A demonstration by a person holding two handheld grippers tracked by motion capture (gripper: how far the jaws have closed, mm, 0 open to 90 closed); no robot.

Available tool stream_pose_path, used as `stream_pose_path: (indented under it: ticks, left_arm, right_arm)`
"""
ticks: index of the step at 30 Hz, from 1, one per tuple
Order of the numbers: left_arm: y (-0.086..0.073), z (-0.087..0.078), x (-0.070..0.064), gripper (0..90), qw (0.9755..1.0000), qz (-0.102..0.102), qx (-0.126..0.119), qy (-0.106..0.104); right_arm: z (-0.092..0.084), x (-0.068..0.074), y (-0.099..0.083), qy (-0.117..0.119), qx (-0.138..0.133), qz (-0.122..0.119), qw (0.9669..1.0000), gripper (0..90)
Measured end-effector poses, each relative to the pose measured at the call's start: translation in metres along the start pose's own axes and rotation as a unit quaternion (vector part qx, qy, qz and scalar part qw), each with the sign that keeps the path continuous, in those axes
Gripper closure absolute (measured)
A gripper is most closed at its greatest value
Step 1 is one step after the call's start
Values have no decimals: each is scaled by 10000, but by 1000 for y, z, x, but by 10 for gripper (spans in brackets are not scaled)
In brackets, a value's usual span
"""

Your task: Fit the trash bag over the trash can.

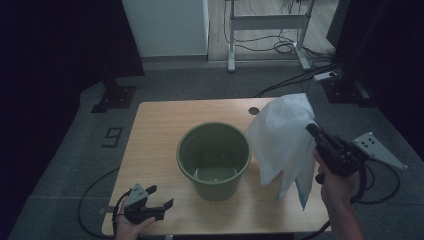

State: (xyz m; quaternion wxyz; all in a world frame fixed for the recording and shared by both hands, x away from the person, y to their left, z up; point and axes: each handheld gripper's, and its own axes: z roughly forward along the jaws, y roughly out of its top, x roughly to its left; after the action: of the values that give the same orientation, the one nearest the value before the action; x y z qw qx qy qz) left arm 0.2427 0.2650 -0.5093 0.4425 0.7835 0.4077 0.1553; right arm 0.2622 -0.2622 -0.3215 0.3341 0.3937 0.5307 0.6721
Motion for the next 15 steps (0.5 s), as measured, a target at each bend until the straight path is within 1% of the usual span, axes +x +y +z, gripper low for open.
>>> stream_pose_path:
  ticks: [5,11,15]
  left_arm:
    - [0,0,0,139,10000,2,-1,2]
    - [-1,0,1,139,10000,-1,12,-3]
    - [-1,0,0,139,10000,-3,4,-4]
  right_arm:
    - [-1,3,6,7,-87,-14,10000,889]
    - [-3,8,19,26,-238,-34,9997,890]
    - [-3,13,20,49,-240,-76,9997,889]
